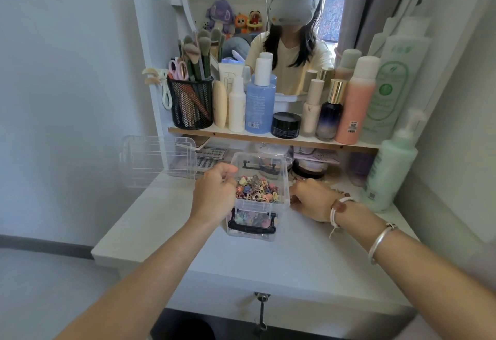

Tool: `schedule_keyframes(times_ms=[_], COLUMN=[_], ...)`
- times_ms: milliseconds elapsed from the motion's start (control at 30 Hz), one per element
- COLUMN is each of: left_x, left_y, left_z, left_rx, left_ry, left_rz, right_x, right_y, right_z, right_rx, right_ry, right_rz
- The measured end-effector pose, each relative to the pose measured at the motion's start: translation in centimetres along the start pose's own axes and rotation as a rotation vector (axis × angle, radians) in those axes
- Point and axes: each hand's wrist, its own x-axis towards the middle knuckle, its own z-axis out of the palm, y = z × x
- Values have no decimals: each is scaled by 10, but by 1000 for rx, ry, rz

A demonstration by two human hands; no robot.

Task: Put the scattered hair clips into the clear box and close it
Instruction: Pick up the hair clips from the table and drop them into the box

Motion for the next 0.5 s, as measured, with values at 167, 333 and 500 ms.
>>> schedule_keyframes(times_ms=[167, 333, 500], left_x=[0, 0, 1], left_y=[0, 0, -1], left_z=[0, 0, 1], left_rx=[-8, 8, 4], left_ry=[-10, 0, 2], left_rz=[4, 2, 11], right_x=[1, -4, -9], right_y=[8, -17, -6], right_z=[-23, -59, -58], right_rx=[220, 565, 512], right_ry=[313, 393, 357], right_rz=[87, -75, -29])
